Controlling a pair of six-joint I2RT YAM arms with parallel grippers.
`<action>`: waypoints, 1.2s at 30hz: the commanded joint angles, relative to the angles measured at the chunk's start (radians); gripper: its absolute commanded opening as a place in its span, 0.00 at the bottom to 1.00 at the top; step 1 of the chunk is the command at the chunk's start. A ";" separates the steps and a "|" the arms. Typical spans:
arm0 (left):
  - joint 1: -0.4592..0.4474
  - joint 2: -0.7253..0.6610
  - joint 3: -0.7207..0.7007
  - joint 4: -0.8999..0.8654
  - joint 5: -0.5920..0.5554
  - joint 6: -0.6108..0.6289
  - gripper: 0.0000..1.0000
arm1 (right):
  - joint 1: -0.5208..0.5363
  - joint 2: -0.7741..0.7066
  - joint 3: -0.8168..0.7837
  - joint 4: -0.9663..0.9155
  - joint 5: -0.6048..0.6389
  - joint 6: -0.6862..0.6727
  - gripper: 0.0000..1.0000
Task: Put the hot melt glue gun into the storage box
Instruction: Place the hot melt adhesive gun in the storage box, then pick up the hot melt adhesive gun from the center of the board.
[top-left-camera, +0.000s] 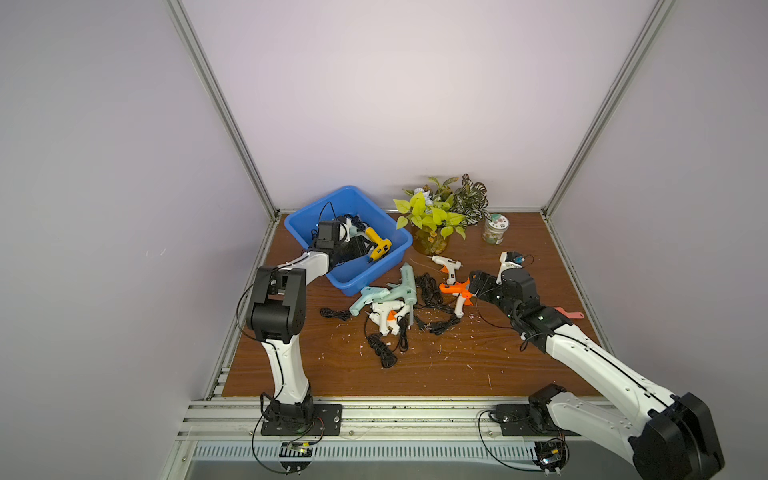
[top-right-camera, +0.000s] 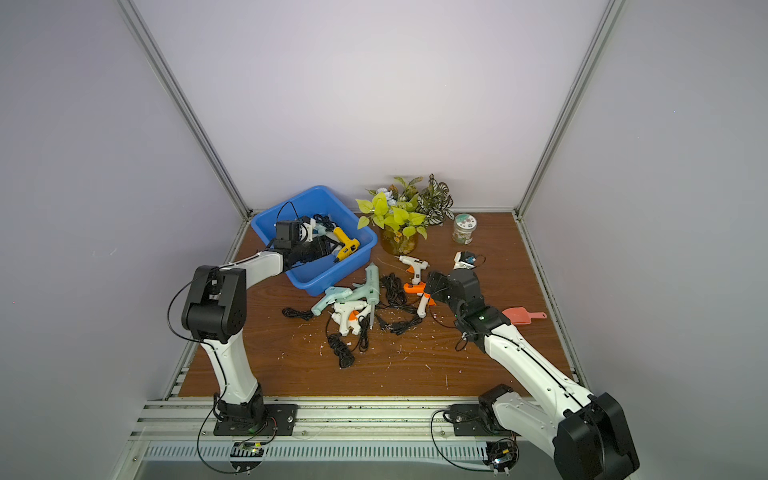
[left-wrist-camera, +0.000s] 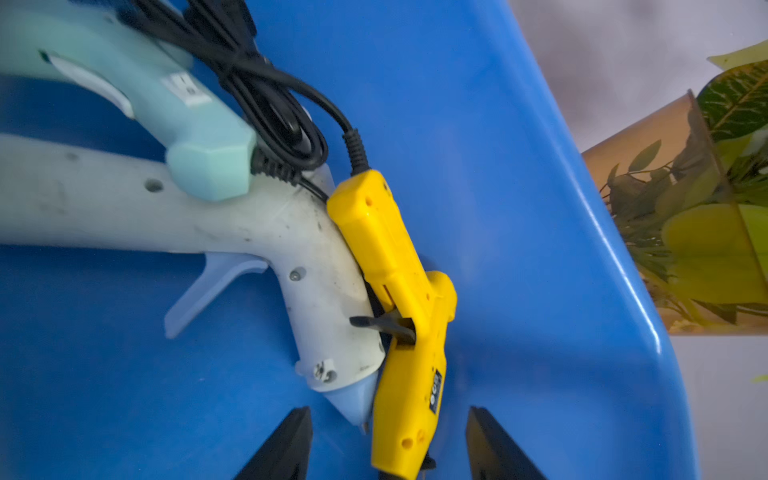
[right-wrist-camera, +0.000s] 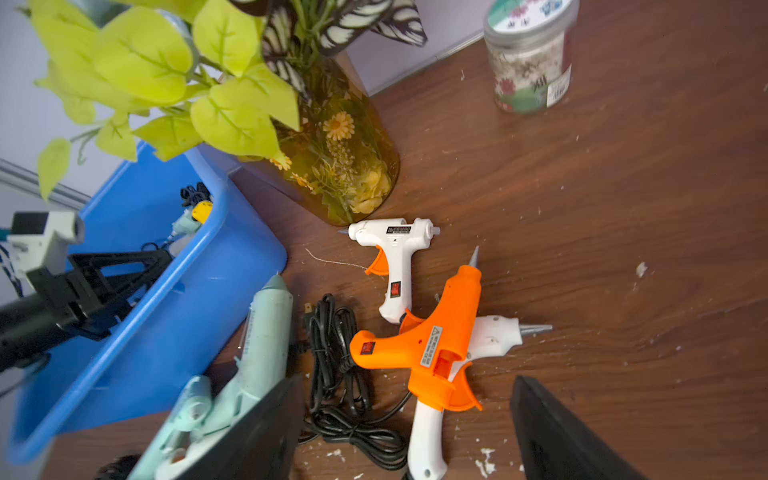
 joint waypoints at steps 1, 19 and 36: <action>0.007 -0.101 -0.028 -0.002 -0.096 0.015 0.75 | -0.052 -0.002 -0.053 0.131 -0.161 0.097 0.92; 0.007 -0.615 -0.342 0.075 -0.370 0.015 1.00 | -0.124 0.210 -0.114 0.377 -0.331 0.223 0.70; 0.008 -0.721 -0.426 0.116 -0.401 0.033 1.00 | -0.131 0.415 -0.079 0.513 -0.369 0.236 0.58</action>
